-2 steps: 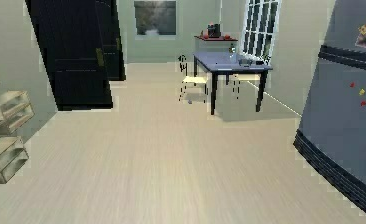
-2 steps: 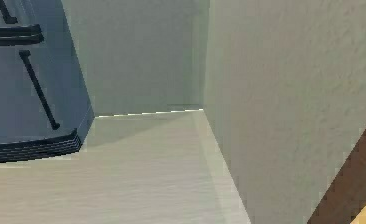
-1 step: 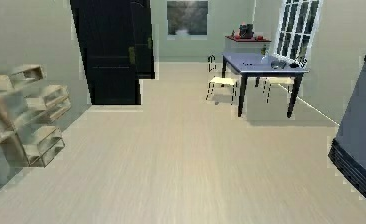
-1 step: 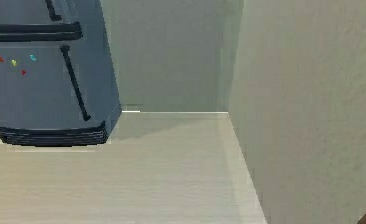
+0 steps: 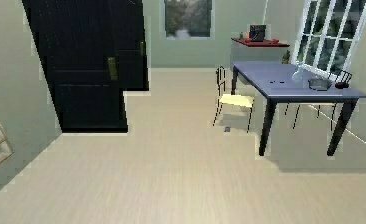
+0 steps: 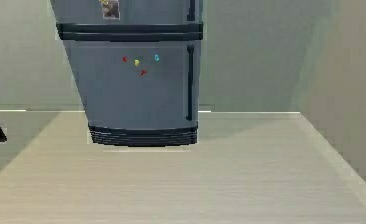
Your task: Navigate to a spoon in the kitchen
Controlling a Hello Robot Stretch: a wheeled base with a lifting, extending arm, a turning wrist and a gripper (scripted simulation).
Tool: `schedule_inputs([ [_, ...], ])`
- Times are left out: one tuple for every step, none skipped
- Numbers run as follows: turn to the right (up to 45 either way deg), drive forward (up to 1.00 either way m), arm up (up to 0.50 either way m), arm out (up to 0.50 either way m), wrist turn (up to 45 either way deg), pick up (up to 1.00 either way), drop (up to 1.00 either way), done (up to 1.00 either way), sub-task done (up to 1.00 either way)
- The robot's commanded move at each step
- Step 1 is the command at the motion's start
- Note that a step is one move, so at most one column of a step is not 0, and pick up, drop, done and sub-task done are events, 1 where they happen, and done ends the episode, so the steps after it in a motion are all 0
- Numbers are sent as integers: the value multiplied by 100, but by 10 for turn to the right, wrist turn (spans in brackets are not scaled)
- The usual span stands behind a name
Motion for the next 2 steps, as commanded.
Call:
schedule_inputs([
  [0, 100, 0, 0, 0, 0, 0, 0, 0],
  [0, 100, 0, 0, 0, 0, 0, 0, 0],
])
